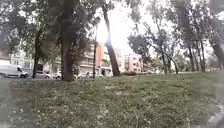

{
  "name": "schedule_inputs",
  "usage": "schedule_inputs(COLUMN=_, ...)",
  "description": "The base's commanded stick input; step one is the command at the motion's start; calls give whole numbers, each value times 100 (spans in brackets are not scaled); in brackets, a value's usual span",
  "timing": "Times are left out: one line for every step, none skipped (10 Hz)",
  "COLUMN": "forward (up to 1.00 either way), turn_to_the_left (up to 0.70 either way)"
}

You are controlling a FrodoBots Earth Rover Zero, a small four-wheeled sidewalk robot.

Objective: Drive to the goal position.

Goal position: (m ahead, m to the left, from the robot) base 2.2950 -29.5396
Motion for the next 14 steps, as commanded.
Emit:
schedule_inputs(forward=0, turn_to_the_left=0)
schedule_inputs(forward=0, turn_to_the_left=0)
schedule_inputs(forward=0, turn_to_the_left=0)
schedule_inputs(forward=0, turn_to_the_left=0)
schedule_inputs(forward=-3, turn_to_the_left=0)
schedule_inputs(forward=-22, turn_to_the_left=0)
schedule_inputs(forward=-48, turn_to_the_left=0)
schedule_inputs(forward=-70, turn_to_the_left=0)
schedule_inputs(forward=-70, turn_to_the_left=0)
schedule_inputs(forward=-70, turn_to_the_left=0)
schedule_inputs(forward=-70, turn_to_the_left=0)
schedule_inputs(forward=-70, turn_to_the_left=0)
schedule_inputs(forward=-70, turn_to_the_left=0)
schedule_inputs(forward=-70, turn_to_the_left=0)
